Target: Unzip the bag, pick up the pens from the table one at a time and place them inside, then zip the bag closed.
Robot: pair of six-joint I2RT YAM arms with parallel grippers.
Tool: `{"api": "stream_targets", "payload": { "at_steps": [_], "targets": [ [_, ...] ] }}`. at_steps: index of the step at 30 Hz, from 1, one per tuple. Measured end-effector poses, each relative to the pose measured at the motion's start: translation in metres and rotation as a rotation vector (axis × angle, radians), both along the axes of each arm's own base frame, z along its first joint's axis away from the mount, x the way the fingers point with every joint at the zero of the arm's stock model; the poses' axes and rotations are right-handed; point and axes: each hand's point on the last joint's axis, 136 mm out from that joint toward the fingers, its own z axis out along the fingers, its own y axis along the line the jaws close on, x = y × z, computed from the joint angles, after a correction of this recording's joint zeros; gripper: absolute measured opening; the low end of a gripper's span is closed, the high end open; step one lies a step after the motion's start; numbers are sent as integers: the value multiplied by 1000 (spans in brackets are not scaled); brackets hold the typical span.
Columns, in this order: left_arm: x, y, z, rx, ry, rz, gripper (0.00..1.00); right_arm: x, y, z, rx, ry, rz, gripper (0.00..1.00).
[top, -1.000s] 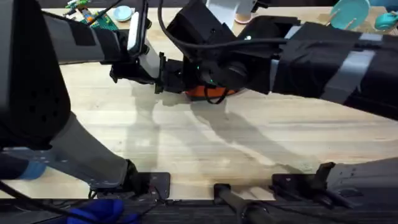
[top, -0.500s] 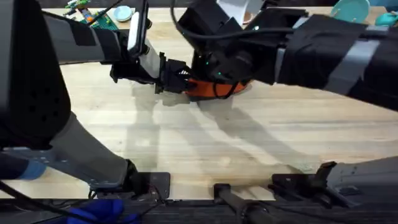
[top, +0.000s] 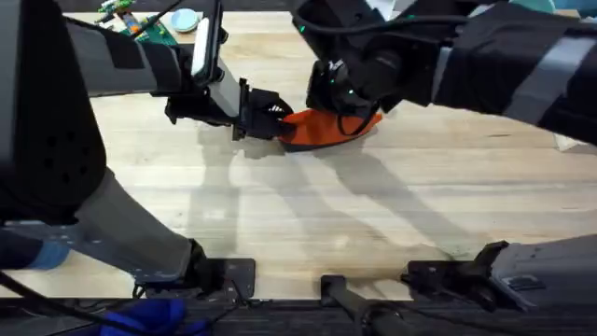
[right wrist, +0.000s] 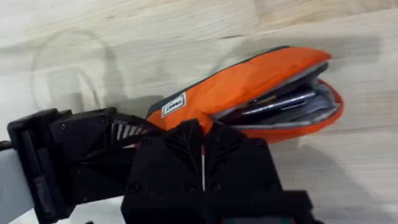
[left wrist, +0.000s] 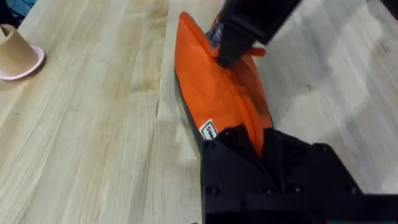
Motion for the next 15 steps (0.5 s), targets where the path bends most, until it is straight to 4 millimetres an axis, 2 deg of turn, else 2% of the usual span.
{"api": "stream_targets", "payload": {
  "at_steps": [7, 15],
  "targets": [
    [0, 0, 0, -2, 0, 0, 43, 3, -13, 9, 5, -3, -5, 30],
    [0, 0, 0, -2, 0, 0, 43, 11, -38, 6, -18, 23, -61, 33]
  ]
}}
